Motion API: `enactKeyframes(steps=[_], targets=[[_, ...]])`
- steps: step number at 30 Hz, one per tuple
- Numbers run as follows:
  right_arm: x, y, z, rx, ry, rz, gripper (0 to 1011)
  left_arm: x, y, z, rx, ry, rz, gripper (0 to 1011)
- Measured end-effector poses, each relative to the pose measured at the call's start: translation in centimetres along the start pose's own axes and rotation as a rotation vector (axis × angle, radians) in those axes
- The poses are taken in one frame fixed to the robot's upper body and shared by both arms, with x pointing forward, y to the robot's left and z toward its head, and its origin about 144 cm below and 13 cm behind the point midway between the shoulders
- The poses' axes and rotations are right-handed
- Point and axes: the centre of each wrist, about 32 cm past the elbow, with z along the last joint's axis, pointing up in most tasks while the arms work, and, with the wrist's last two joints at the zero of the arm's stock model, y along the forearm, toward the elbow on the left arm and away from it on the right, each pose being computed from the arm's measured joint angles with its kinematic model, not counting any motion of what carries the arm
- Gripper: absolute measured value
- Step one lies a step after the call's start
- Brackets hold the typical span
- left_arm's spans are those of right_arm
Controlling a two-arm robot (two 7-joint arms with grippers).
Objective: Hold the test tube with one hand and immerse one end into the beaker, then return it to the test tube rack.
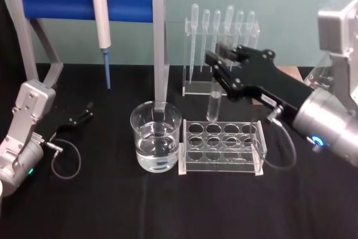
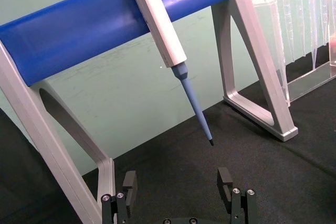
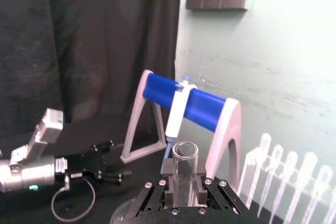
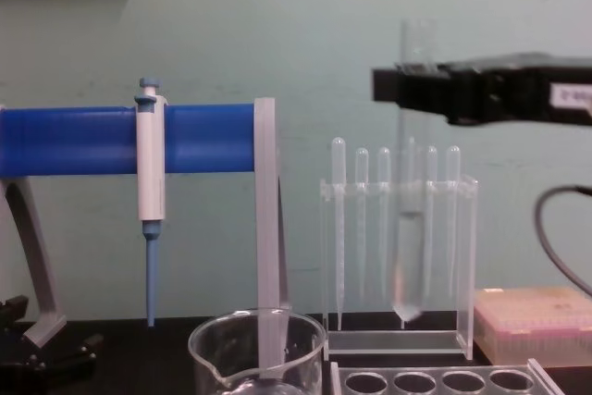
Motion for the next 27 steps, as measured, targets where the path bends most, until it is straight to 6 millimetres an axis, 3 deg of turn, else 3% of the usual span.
enactKeyframes(steps=[10, 27], targets=[[-0.2, -0.8, -3.1, -0.021, 0.031, -0.026, 224, 0.0, 0.0, 0.0, 0.000, 0.000, 0.000, 1000], [-0.3, -0.4, -5.6, -0.038, 0.024, -0.034, 225, 0.0, 0.0, 0.0, 0.000, 0.000, 0.000, 1000]])
